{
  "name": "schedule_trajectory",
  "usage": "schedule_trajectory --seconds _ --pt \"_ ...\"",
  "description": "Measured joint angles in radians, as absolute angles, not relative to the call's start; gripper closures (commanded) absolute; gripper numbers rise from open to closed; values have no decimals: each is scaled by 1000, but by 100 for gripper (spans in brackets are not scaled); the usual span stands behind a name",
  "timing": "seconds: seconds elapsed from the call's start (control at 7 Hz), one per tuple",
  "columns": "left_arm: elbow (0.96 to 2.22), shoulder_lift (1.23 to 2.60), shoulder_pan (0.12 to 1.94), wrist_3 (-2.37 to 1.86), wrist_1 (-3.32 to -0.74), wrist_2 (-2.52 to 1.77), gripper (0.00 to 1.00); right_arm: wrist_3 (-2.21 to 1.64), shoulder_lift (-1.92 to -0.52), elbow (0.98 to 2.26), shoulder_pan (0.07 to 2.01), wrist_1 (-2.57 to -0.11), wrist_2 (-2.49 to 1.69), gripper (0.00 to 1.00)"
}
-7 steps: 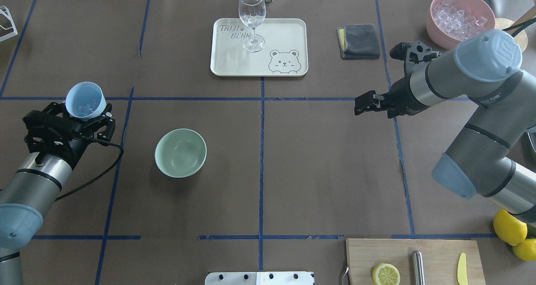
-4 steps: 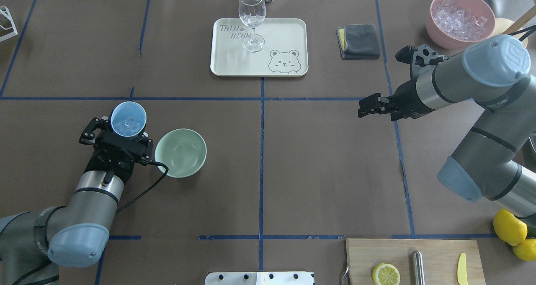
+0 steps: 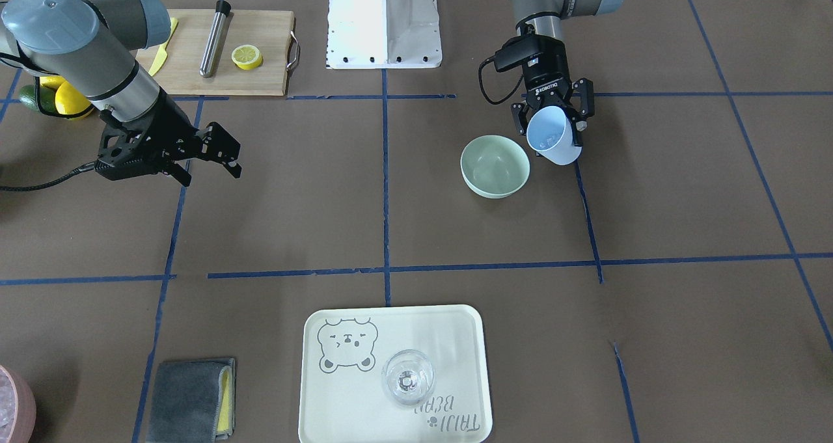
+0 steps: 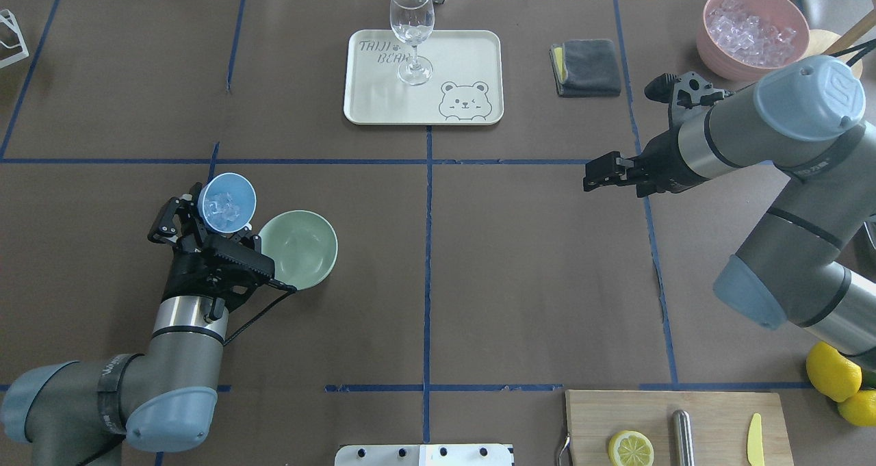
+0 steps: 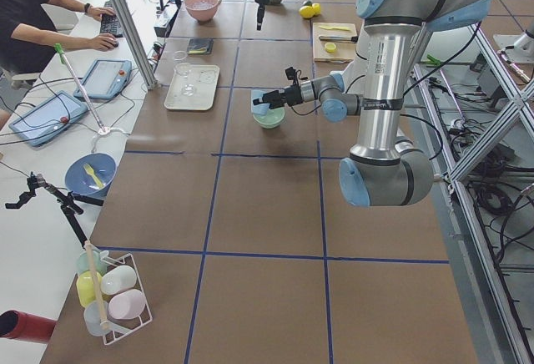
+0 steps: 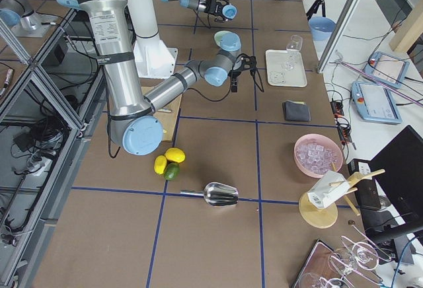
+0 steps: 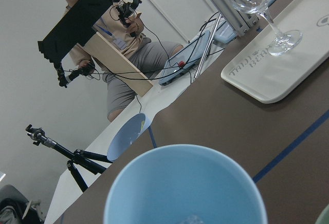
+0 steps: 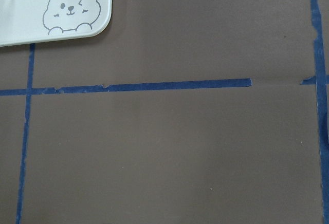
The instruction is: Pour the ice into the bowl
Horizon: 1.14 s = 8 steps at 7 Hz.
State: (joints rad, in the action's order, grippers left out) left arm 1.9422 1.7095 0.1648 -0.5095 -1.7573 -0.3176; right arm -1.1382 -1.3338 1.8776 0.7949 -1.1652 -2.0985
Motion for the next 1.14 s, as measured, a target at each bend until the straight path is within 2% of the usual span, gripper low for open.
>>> schedule_trajectory --seconds 1.14 --pt "1881 1708 161 186 -1750 -183 100 -1157 -1330 1878 799 -1164 -2102 0"
